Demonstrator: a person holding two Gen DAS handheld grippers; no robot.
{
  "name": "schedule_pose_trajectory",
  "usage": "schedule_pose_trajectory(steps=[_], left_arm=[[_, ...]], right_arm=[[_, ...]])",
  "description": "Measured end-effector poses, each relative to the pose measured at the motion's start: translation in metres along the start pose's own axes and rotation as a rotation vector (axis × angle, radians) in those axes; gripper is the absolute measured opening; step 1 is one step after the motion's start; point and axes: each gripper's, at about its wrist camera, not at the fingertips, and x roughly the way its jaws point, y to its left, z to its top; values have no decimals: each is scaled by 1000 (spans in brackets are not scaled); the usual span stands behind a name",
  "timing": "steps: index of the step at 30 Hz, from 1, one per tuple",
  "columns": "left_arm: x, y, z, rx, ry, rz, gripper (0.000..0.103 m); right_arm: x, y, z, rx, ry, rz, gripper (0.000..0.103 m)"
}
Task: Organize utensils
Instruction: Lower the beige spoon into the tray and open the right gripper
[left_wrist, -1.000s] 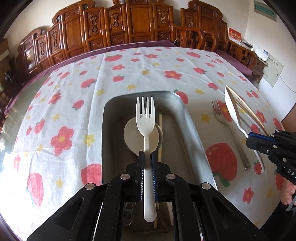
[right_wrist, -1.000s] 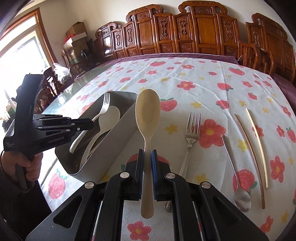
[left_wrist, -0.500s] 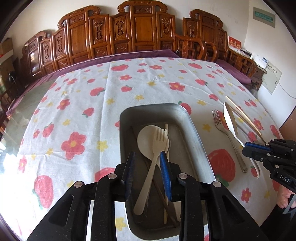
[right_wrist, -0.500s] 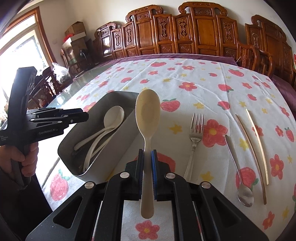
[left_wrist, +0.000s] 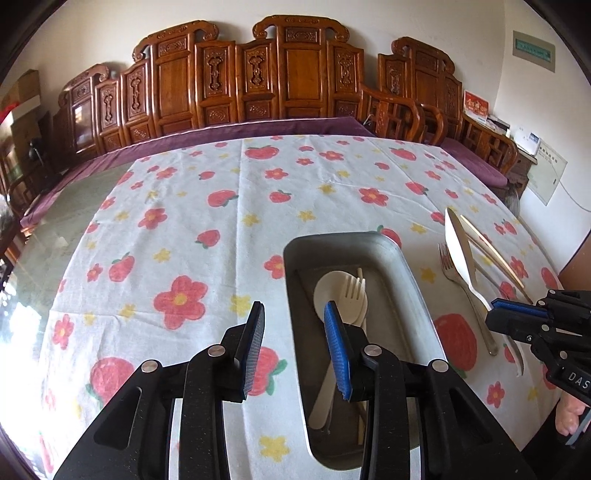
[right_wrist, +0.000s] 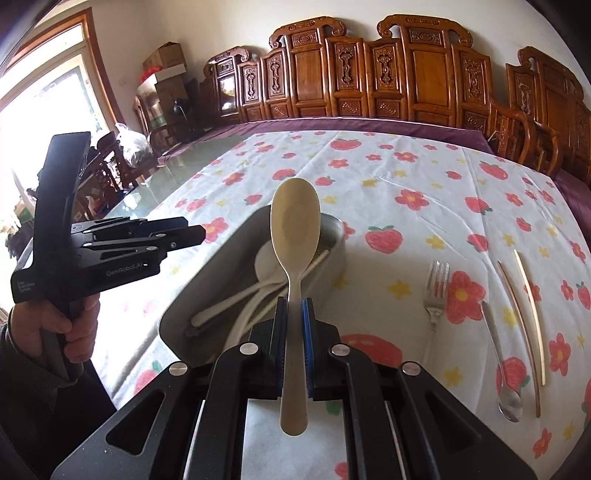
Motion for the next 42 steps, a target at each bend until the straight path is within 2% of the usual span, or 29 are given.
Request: schedule_pose_trajectory(steps=[4, 12, 24, 36, 42], left_arm=[[0, 11, 0, -21, 0, 3, 32], [3, 24, 0, -20, -1, 57, 33], [5, 36, -1, -42, 10, 58, 33], [6, 34, -1, -38, 11, 60, 33], [4, 31, 0, -32, 3, 51, 33]], right_arm=[[9, 16, 10, -16, 7, 0, 10], [43, 35, 17, 6, 54, -6, 10], [86, 37, 14, 80, 111, -8, 10], [96, 36, 21, 93, 107, 10, 10], [84, 29, 20, 92, 79, 33, 10]])
